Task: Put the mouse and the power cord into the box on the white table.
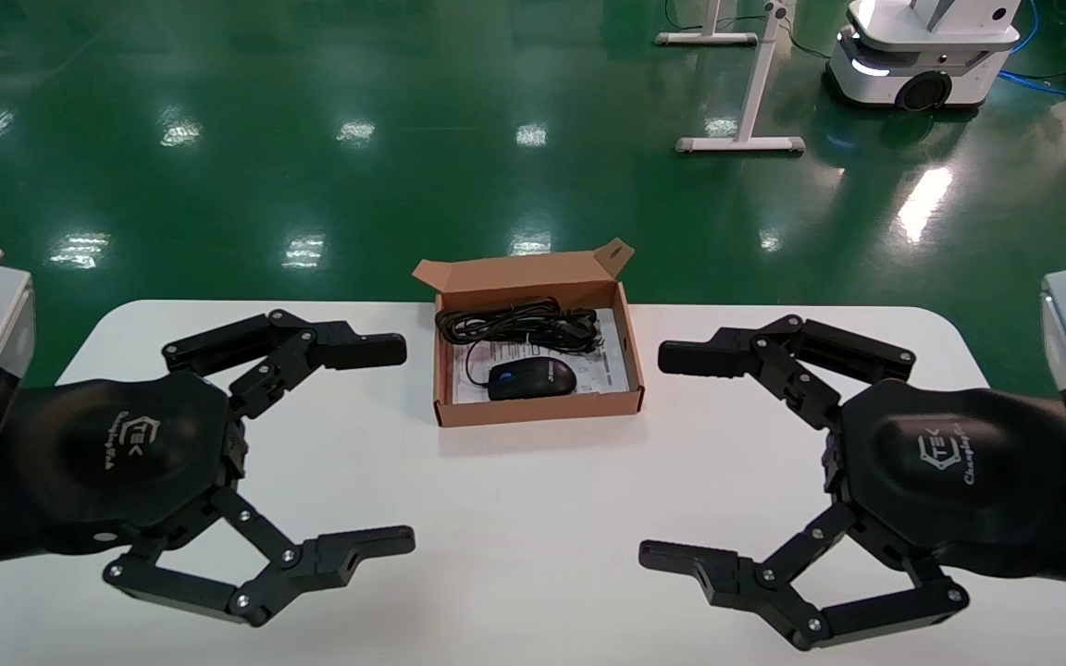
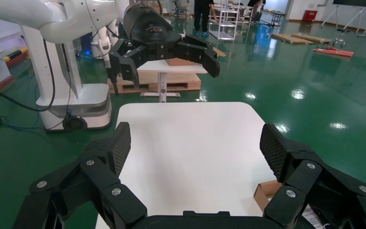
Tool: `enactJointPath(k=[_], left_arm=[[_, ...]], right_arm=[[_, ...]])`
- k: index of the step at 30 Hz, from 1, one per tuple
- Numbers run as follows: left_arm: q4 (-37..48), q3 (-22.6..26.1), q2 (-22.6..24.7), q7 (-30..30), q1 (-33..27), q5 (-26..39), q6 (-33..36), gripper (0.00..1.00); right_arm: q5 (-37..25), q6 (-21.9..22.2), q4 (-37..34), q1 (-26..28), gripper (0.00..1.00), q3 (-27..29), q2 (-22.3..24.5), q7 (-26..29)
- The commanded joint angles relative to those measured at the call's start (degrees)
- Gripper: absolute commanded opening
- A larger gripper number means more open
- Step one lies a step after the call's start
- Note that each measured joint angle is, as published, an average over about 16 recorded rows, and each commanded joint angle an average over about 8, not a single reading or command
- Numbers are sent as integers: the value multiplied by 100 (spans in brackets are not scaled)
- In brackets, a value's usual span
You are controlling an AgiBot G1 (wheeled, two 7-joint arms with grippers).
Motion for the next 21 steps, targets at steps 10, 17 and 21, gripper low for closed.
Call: enactJointPath(k=[10, 17, 21], left_arm=[[0, 0, 0, 0, 0, 0, 0, 100], [0, 0, 0, 0, 0, 0, 0, 100], [0, 0, 0, 0, 0, 0, 0, 100]], right_arm=[[0, 0, 0, 0, 100, 0, 0, 0], [0, 0, 0, 0, 100, 0, 0, 0], [0, 0, 0, 0, 100, 0, 0, 0]])
